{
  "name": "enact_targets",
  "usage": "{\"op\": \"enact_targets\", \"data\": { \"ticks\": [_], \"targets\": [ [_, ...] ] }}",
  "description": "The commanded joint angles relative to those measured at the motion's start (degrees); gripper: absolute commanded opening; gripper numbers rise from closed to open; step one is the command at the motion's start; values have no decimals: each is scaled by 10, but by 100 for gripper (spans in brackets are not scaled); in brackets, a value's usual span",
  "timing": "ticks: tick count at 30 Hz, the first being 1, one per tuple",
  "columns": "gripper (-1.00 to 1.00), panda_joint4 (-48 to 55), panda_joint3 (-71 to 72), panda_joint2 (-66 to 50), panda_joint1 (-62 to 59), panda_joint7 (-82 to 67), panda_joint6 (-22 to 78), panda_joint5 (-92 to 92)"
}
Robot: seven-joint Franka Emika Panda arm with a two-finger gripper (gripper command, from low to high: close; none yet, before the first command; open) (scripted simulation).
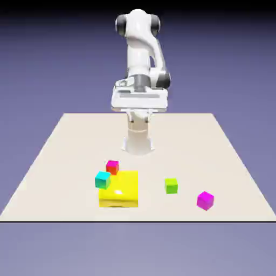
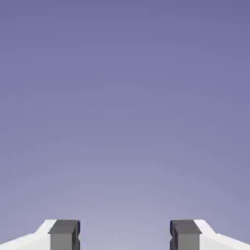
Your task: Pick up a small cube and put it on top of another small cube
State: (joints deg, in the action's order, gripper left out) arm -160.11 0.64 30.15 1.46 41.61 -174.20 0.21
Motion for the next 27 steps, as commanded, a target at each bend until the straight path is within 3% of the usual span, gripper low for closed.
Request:
{"op": "enact_targets", "data": {
  "ticks": [1,24,27],
  "targets": [
    [0,7,5,-21,6,-7,-2,2],
    [0,178,127,-498,153,-168,-39,41],
    [0,188,121,-521,161,-168,-51,40]
  ]
}}
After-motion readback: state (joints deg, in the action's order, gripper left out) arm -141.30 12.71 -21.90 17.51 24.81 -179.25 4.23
